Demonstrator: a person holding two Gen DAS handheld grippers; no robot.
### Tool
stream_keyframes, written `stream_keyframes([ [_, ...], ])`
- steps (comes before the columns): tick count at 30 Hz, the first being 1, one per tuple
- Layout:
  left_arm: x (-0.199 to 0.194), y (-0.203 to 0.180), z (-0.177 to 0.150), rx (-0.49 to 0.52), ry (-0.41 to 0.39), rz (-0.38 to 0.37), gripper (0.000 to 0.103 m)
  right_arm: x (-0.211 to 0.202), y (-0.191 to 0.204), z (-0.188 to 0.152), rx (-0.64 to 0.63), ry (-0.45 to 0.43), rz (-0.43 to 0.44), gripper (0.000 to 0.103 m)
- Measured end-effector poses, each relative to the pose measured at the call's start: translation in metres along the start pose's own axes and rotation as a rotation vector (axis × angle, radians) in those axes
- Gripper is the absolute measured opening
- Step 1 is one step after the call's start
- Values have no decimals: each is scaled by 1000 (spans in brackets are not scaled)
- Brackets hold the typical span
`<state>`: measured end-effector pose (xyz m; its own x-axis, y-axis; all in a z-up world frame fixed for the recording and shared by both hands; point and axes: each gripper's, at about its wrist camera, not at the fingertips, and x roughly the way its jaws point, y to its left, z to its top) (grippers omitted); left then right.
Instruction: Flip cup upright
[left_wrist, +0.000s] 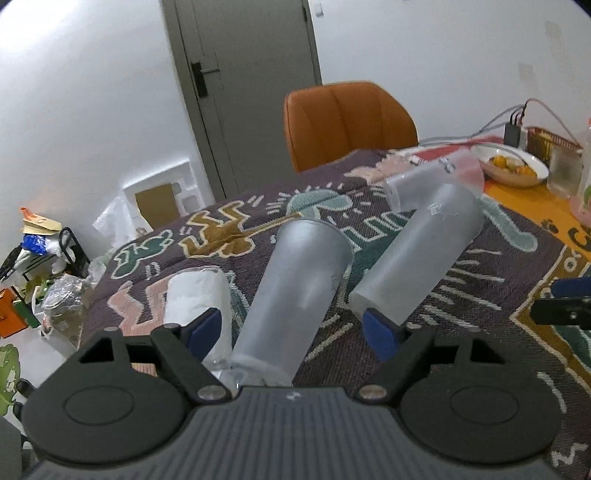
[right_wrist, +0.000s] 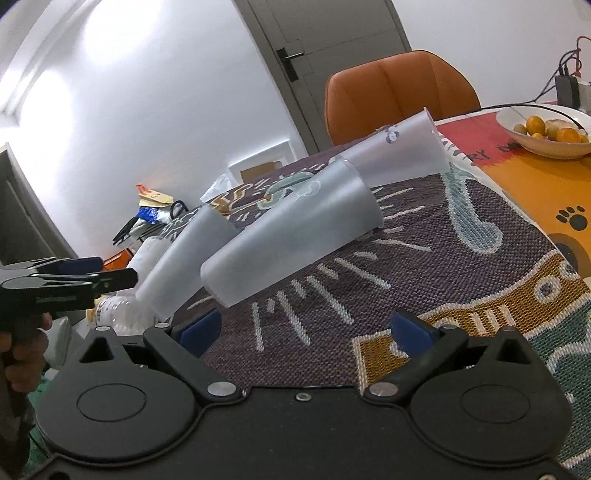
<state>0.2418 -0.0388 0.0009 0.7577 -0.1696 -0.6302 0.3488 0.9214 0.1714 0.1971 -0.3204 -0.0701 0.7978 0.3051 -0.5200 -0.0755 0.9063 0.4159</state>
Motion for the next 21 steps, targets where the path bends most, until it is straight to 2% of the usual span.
stream_keyframes([
  [6,21,2,18,86,24,-34,82,9,-7,6,23,11,-24,101],
  [9,34,4,24,113,69,-36,81,13,-11,9,36,17,-36,101],
  [12,50,6,28,118,114,-88,79,18,-15,10,49,25,-44,101],
  [14,63,8,29,121,150,-81,73,20,-17,11,62,29,-47,100],
  [16,70,10,31,112,169,-105,72,21,-19,11,67,30,-49,100],
  [21,87,6,36,152,196,-112,72,23,-24,9,83,42,-53,100],
])
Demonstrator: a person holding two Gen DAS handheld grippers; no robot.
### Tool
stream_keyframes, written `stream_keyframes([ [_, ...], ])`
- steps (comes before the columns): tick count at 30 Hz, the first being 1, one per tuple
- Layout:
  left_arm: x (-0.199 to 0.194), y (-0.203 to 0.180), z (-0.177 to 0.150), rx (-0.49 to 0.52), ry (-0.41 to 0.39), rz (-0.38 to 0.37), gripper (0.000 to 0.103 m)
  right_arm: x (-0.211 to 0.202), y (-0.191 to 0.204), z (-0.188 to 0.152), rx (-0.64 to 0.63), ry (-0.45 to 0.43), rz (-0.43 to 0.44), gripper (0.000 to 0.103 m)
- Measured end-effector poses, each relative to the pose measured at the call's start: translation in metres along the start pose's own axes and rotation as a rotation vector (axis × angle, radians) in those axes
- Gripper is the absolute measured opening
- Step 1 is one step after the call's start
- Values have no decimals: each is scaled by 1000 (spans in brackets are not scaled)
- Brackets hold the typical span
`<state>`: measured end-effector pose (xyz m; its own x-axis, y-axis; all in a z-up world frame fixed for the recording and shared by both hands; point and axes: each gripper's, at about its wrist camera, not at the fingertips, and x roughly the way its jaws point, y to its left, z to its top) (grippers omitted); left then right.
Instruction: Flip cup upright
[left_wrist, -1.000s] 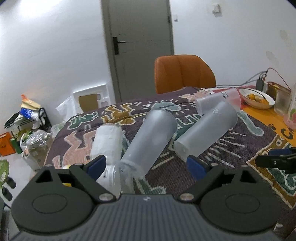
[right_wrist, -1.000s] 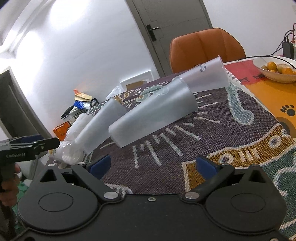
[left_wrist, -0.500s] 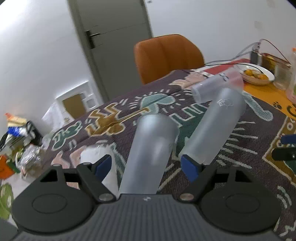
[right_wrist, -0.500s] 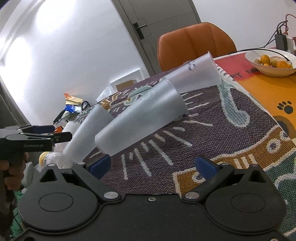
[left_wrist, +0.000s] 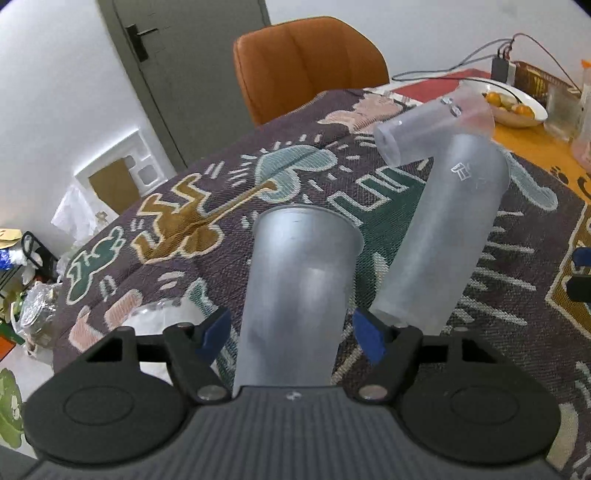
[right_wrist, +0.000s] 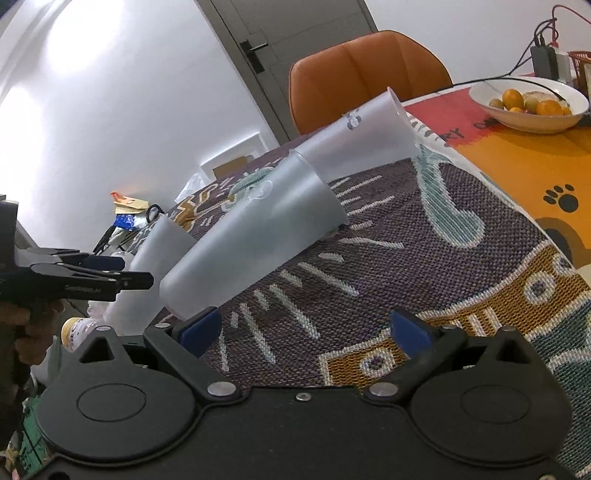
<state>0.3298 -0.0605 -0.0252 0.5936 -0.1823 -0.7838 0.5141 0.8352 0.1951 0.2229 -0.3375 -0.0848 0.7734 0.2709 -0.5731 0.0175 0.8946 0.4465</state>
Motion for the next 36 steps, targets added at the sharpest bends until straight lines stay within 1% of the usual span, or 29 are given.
stream_keyframes([
  [2,6,-1,4,8,15,-10,72,1,-1,-1,3,6,-3,100],
  [6,17,-7,5,65,33,-15,72,6,0,-3,7,22,1,100],
  [7,20,-7,6,66,43,-16,72,8,0,-3,9,22,-4,100],
  [8,23,-7,6,63,50,-17,68,10,1,-3,10,16,-13,100],
  [10,24,-8,6,64,46,-13,67,14,1,-2,18,6,-33,100],
  [12,21,-10,8,71,38,-14,67,15,1,-1,25,0,-42,97],
  [14,14,-12,10,79,18,-7,66,15,0,-2,29,-3,-40,97],
  [19,-11,-16,15,105,-40,39,66,11,-1,-3,38,-9,-37,97],
  [27,-54,-25,13,82,-107,50,66,-5,1,1,48,-45,-12,97],
  [30,-69,-31,9,80,-127,50,67,-15,2,2,53,-57,14,97],
  [36,-97,-47,-1,86,-164,52,67,-32,3,-1,49,-66,44,102],
])
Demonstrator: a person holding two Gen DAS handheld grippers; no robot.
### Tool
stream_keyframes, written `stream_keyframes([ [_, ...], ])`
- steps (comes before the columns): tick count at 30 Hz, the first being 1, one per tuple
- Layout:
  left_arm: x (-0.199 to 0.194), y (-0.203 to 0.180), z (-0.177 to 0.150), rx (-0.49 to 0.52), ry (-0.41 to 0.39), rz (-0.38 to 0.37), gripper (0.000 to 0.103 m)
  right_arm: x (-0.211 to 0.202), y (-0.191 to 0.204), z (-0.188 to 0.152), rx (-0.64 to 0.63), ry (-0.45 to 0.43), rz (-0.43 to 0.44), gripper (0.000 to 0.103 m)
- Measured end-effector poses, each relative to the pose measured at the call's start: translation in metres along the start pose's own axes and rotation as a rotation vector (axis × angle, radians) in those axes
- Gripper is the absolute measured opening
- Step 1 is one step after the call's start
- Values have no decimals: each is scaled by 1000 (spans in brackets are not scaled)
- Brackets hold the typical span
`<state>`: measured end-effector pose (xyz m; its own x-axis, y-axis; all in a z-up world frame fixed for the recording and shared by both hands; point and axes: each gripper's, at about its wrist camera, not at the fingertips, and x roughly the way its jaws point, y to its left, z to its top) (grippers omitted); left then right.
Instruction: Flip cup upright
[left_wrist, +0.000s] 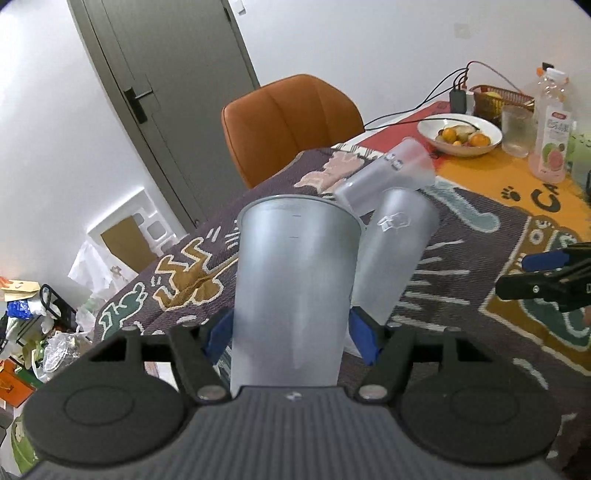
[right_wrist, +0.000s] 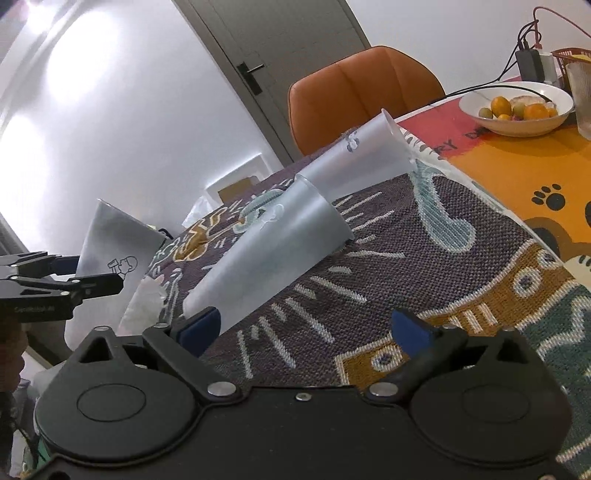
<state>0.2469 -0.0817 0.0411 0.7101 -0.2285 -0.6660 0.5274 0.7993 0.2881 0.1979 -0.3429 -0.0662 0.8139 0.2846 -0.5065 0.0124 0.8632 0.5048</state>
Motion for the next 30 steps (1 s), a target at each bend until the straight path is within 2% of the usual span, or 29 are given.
stream_keyframes([
  [19,-36,-39,-40,-33,-13,-59,67,-29,-1,-25,-29,81,32,103],
  [30,-17,-67,-58,-46,36,-117,67,-35,-6,-42,-21,140,36,103],
])
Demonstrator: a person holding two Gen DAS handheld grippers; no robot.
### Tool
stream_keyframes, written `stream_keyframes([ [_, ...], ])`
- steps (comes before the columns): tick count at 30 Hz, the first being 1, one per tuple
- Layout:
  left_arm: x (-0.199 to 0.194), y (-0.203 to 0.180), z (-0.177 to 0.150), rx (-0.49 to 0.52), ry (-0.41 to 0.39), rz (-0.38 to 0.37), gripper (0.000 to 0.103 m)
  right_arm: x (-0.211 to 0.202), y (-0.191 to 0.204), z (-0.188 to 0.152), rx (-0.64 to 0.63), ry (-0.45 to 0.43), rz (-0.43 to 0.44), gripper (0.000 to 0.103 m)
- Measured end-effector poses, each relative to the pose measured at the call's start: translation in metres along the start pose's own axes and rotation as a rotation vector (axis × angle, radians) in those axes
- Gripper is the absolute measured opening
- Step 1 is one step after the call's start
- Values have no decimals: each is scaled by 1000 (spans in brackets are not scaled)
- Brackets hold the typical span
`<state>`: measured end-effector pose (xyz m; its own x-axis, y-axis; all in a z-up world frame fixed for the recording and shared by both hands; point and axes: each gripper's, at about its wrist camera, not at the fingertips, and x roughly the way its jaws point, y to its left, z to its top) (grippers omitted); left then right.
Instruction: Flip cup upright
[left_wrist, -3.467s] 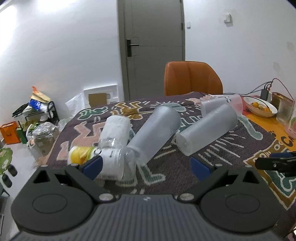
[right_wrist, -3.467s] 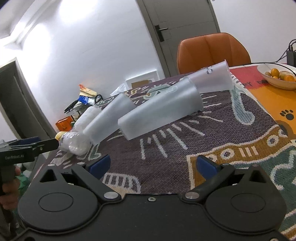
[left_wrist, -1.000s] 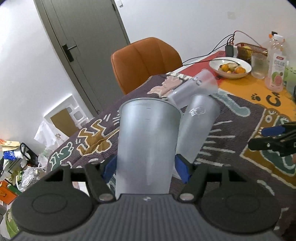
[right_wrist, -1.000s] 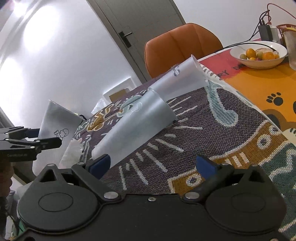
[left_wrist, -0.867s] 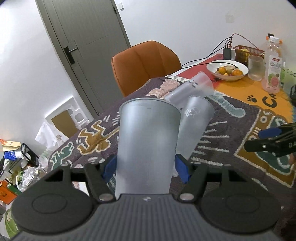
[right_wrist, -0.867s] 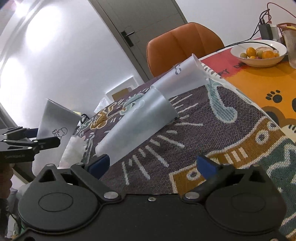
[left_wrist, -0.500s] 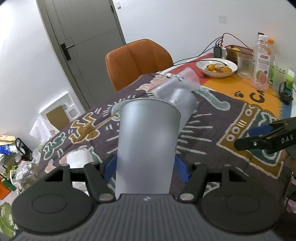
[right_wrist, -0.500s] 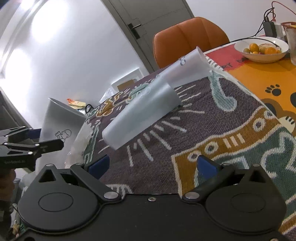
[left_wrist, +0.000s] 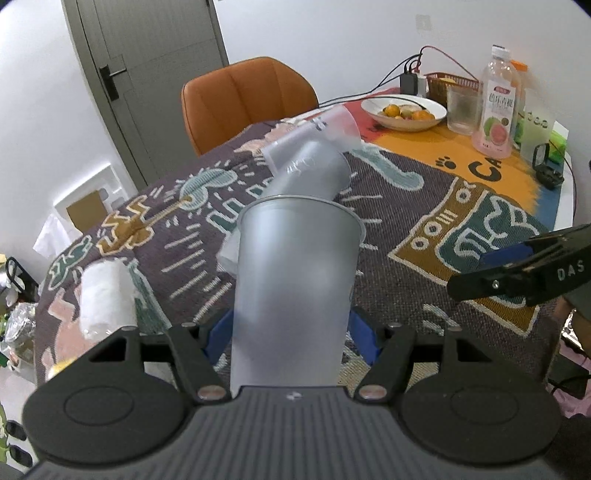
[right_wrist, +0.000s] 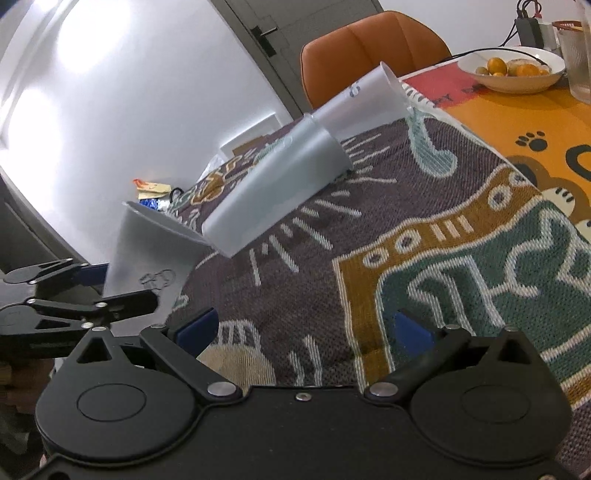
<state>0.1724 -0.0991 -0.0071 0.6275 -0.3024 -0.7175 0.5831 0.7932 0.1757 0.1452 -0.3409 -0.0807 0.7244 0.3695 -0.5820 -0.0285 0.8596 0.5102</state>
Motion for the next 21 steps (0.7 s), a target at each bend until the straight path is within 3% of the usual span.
stream_keyframes([
  [12,31,-21,-10,42,58,-50,67,6,-6,-9,21,35,-2,103],
  [21,2,-2,-7,-60,-29,-18,82,16,2,2,72,42,98,103],
])
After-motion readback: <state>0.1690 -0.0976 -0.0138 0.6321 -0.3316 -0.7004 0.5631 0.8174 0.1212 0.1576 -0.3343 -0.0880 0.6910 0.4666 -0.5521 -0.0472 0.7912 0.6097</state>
